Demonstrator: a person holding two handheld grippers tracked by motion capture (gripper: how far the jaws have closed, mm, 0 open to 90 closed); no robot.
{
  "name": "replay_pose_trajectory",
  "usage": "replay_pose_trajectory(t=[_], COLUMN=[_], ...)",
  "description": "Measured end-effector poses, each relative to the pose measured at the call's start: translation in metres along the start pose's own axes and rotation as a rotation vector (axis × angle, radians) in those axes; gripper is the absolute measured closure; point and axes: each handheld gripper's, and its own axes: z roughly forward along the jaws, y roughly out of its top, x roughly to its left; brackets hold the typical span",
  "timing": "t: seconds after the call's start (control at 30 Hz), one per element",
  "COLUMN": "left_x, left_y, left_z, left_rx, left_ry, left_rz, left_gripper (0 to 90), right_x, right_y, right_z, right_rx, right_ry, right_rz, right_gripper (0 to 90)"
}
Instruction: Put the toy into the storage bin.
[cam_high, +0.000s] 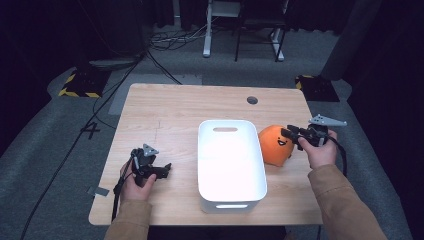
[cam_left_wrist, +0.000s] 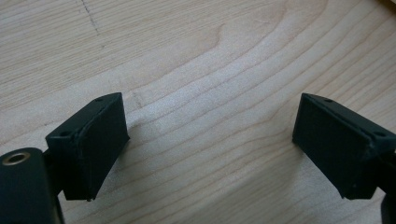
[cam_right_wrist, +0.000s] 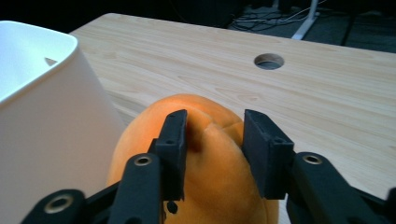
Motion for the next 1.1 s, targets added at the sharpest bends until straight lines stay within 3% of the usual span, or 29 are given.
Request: replay_pose_trajectory(t=[0.1,0.23,0.53,0.7,1.1], left_x=[0.000,0.000,0.000,0.000,0.000], left_y=[0.000,0.000,0.001,0.001,0.001], left_z=[0.000,0.000,0.001,0.001,0.001], left_rx=[0.000,0.000,-0.002,-0.003,-0.005], left_ry=[0.000,-0.001,0.001,0.002,-0.004], left_rz=[0.000,-0.001,0.003,0.006,0.005], left_gripper=[10.5,10.5,10.3,10.3,10.1], right_x=[0.001,0.004,0.013,0.016,0.024], right_y=[0.001,0.006,0.025,0.039,0.064], right_z=[0.000,-0.006,-0.026,-0.042,-0.063], right_rx=[0.006,0.013,0.002,-0.020,-0.061], right_ry=[0.028,0.033,0.008,0.022,0.043], right_rz=[-0.011,-0.038,-0.139,-0.156,-0.196], right_gripper=[76.7,81.3,82.0,82.0,82.1])
